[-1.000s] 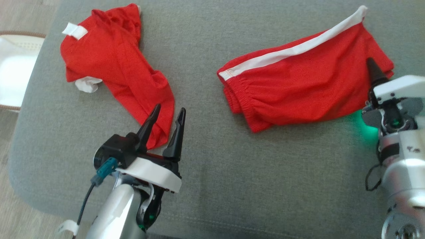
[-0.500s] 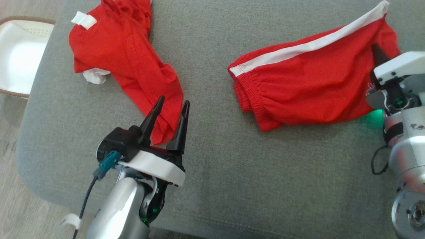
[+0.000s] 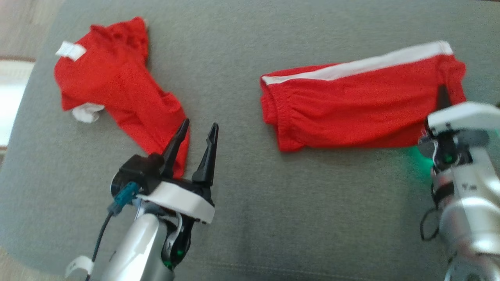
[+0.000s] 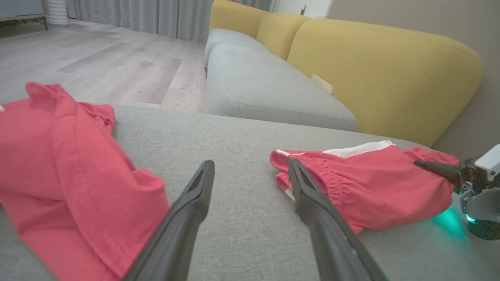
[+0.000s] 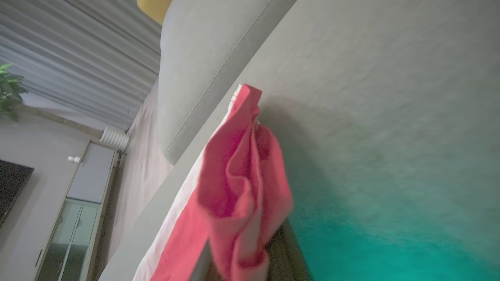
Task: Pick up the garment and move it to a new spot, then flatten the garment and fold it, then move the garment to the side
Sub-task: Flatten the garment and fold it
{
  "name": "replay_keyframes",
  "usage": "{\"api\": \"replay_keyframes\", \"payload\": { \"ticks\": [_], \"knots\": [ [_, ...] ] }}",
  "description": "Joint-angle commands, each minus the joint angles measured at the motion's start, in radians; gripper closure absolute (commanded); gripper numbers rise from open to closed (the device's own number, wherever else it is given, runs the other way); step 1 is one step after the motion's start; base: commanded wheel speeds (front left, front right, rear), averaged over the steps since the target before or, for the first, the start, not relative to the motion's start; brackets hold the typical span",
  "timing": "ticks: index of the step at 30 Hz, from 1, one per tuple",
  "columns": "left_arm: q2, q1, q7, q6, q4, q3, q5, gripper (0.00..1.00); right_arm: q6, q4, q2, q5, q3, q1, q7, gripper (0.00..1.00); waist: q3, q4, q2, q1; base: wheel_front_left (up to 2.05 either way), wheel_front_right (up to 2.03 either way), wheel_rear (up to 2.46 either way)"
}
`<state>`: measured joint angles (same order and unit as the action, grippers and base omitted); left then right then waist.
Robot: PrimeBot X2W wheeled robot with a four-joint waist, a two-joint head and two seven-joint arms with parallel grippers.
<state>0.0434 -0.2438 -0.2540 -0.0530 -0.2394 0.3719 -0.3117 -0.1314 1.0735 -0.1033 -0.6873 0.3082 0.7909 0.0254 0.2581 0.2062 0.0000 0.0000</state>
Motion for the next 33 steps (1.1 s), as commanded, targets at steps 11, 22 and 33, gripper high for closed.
{"api": "replay_keyframes", "payload": {
  "ticks": [11, 22, 33],
  "knots": [
    [0.007, 0.064, -0.008, -0.004, 0.018, -0.051, 0.014, 0.00, 0.001, -0.154, 0.016, 0.020, 0.033, -0.248, -0.162, 1.00, -0.142, -0.143, 0.0000, 0.0000, 0.00, 0.00, 0.00],
    [0.007, 0.108, -0.008, -0.014, 0.010, -0.043, 0.018, 0.00, 0.001, -0.198, 0.041, 0.083, 0.016, -0.290, -0.204, 1.00, -0.181, -0.141, 0.0000, 0.0000, 0.00, 0.00, 0.00],
    [0.007, 0.133, -0.008, -0.019, -0.006, -0.049, 0.025, 0.00, 0.001, -0.225, 0.053, 0.024, -0.219, -0.238, -0.251, 1.00, -0.211, -0.112, 0.0000, 0.0000, 0.00, 0.00, 0.00]
  ]
}}
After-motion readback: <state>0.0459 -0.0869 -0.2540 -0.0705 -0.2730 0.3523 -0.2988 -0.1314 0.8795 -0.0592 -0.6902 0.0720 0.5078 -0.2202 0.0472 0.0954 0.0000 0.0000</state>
